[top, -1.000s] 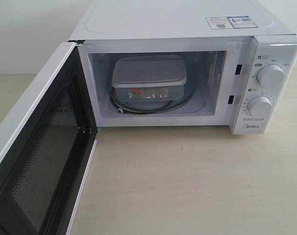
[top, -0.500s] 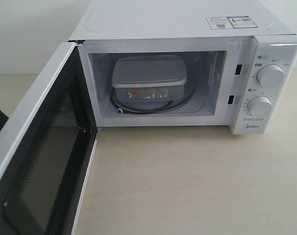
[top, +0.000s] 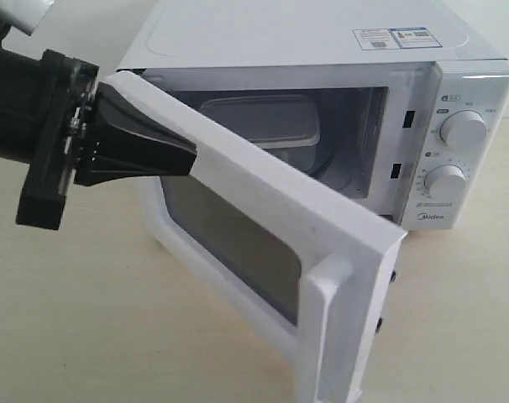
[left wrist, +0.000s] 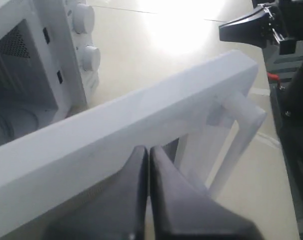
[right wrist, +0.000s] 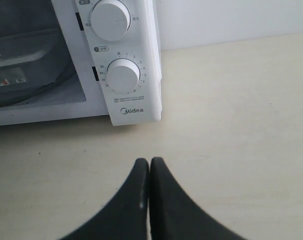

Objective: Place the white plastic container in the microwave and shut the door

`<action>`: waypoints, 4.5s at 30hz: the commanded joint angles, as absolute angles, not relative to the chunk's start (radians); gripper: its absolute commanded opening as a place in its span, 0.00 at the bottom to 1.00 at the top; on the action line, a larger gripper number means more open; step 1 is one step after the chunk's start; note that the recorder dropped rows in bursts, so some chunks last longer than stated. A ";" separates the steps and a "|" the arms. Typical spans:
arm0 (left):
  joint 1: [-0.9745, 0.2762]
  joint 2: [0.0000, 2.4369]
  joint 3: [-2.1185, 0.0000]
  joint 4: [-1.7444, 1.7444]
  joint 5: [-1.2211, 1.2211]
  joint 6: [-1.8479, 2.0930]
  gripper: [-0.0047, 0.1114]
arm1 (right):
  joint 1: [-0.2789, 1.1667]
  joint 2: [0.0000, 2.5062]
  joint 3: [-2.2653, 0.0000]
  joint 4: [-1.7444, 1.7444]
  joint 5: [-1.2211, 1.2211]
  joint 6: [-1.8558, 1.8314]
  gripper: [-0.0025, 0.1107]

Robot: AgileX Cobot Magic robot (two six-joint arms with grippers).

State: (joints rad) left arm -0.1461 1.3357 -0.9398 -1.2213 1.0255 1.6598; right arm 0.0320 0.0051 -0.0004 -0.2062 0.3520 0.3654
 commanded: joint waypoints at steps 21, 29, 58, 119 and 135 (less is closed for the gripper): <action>-0.156 1.611 -0.966 -1.722 0.836 2.131 0.07 | 0.030 0.000 0.000 -0.216 0.346 0.358 0.02; -0.156 1.611 -0.978 -1.744 0.761 2.131 0.07 | 0.030 0.000 0.000 -0.216 0.346 0.358 0.02; -0.149 0.927 -0.840 -1.146 0.880 1.150 0.07 | 0.030 0.000 0.000 -0.273 0.271 0.324 0.02; -0.149 0.231 -0.466 -1.180 0.647 1.064 0.07 | 0.031 0.950 -0.549 -1.273 -1.221 2.002 0.02; -0.149 0.231 -0.466 -1.180 0.647 1.064 0.07 | 0.029 0.950 -0.541 -0.764 -0.351 1.860 0.02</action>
State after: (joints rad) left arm -0.1506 0.2351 -0.4689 -1.1685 0.6579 1.0739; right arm 0.0320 0.9521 -0.5183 -0.8703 -0.5933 1.9953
